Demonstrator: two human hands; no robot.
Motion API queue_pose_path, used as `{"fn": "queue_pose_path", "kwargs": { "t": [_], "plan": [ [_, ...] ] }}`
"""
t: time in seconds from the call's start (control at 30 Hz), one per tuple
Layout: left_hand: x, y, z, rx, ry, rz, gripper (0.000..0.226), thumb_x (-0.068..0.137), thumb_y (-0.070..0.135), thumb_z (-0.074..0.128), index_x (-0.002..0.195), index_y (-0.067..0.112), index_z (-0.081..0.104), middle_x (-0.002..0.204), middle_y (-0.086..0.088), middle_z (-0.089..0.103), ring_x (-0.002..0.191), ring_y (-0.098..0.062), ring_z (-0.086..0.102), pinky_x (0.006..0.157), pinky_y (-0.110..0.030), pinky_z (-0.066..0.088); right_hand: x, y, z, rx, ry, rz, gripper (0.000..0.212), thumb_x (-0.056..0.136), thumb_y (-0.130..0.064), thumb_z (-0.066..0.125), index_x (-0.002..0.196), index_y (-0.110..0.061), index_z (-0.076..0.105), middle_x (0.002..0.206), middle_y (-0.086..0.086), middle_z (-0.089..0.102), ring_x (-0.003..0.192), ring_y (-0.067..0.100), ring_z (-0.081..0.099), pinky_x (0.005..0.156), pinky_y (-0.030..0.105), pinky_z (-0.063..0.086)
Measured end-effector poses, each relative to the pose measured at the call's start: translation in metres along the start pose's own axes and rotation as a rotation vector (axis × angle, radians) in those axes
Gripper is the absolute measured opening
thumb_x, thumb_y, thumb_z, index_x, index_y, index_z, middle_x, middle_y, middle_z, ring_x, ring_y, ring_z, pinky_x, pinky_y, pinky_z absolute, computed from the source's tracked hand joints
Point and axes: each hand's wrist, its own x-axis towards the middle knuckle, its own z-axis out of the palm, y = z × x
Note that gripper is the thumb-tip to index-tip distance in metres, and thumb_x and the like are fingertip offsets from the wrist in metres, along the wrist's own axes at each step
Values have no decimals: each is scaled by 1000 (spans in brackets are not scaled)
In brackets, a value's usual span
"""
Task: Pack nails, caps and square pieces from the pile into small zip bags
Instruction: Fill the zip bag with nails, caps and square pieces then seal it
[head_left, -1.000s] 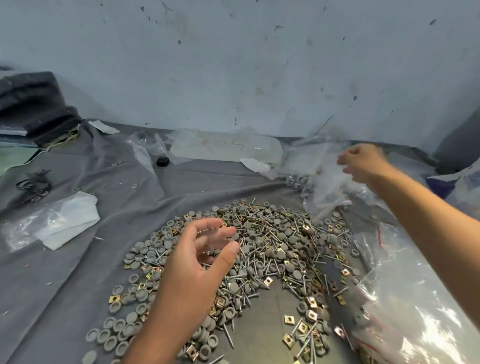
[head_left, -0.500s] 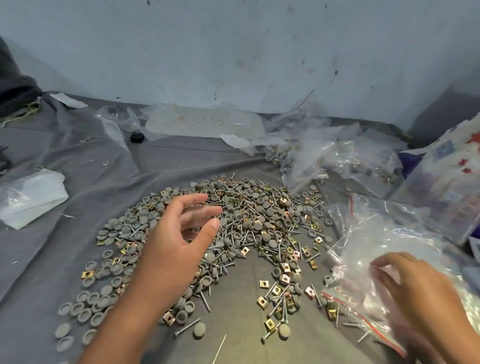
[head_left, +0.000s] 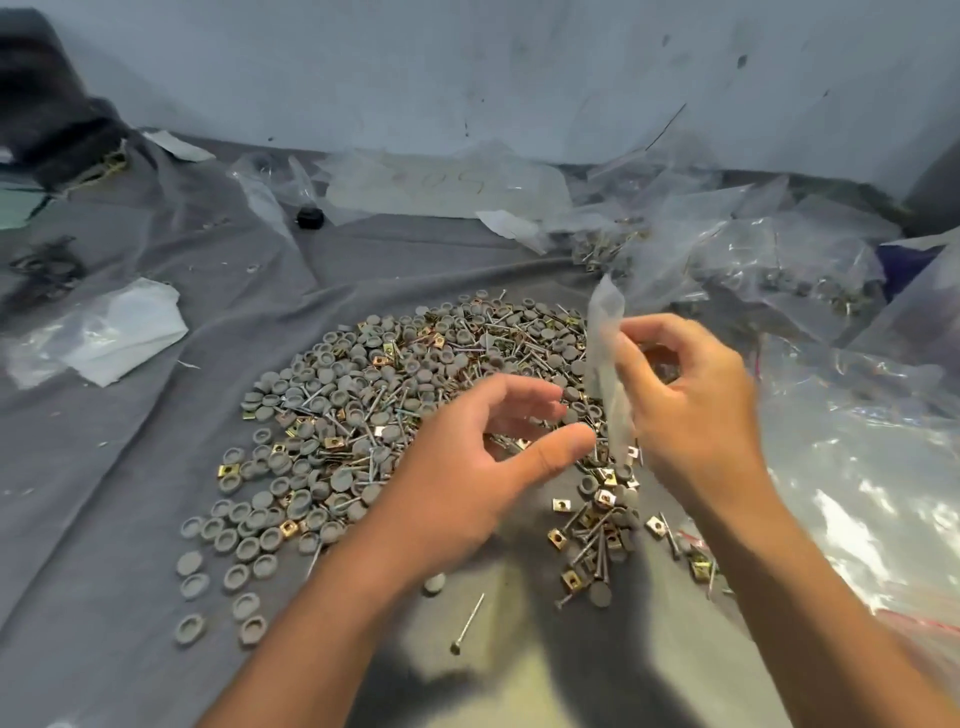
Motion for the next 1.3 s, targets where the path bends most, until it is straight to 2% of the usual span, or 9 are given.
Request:
{"fn": "queue_pose_path", "kwargs": {
  "t": [0.2, 0.3, 0.43, 0.57, 0.73, 0.93, 1.03, 1.17, 1.3],
  "plan": [
    [2, 4, 2, 108, 193, 135, 11, 91, 34, 71, 99, 26, 72, 88, 14, 75, 81, -4, 72, 73, -20, 55, -15, 10, 25, -11, -23, -30, 6, 95, -29, 69, 96, -34, 66, 96, -17, 62, 84, -5, 56, 73, 8, 39],
    [4, 2, -4, 128, 293, 100, 7, 93, 22, 71, 98, 20, 76, 84, 11, 77, 79, -5, 73, 77, -29, 60, -21, 14, 25, 72, -37, -16, 14, 95, -31, 70, 107, -29, 65, 105, -9, 66, 92, 1, 60, 79, 15, 45],
    [1, 1, -12, 259, 419, 96, 12, 82, 36, 81, 86, 25, 79, 73, 17, 74, 65, 2, 69, 62, -20, 56, -35, 8, 28, 243, -244, -90, 21, 90, -39, 74, 101, -24, 65, 93, -8, 66, 79, 10, 60, 69, 28, 50],
    [-2, 1, -7, 387, 415, 156, 10, 80, 35, 83, 82, 26, 79, 68, 17, 72, 65, 0, 69, 59, -23, 56, -35, 8, 31, 301, -411, -57, 19, 88, -37, 76, 97, -24, 66, 88, -8, 70, 75, 13, 62, 67, 27, 52],
    [0, 4, -11, 403, 212, 208, 19, 88, 27, 76, 107, 29, 78, 88, 23, 74, 80, 6, 69, 70, -11, 51, -20, 20, 19, 382, -448, 11, 7, 96, -28, 65, 97, -22, 70, 86, -3, 72, 75, 12, 64, 68, 25, 49],
    [6, -1, -7, 404, 441, 160, 16, 93, 23, 71, 106, 27, 63, 84, 16, 72, 78, 7, 68, 61, -9, 49, -11, 27, 6, 356, -593, 70, 19, 87, -36, 67, 100, -24, 74, 92, 6, 74, 78, 10, 62, 68, 21, 49],
    [7, -4, -9, 410, 540, 158, 20, 93, 14, 71, 99, 25, 55, 89, 14, 69, 84, 7, 68, 68, -8, 52, -7, 38, -11, 150, -716, 20, 14, 86, -42, 71, 97, -33, 73, 93, -10, 74, 82, 6, 67, 71, 22, 54],
    [4, -3, -17, 488, 533, 192, 26, 87, 9, 75, 104, 27, 73, 93, 23, 68, 87, 9, 67, 76, -6, 51, -4, 58, -30, -448, -941, -127, 24, 77, -36, 85, 91, -49, 70, 91, -23, 65, 84, -4, 58, 68, 14, 43],
    [3, -1, -15, 536, 495, 238, 27, 87, 12, 74, 110, 24, 73, 99, 18, 69, 86, 10, 67, 79, -4, 49, -9, 58, -26, -561, -1069, -156, 27, 70, -43, 88, 91, -48, 71, 101, -26, 57, 100, -9, 48, 82, 13, 39]
  ]
}}
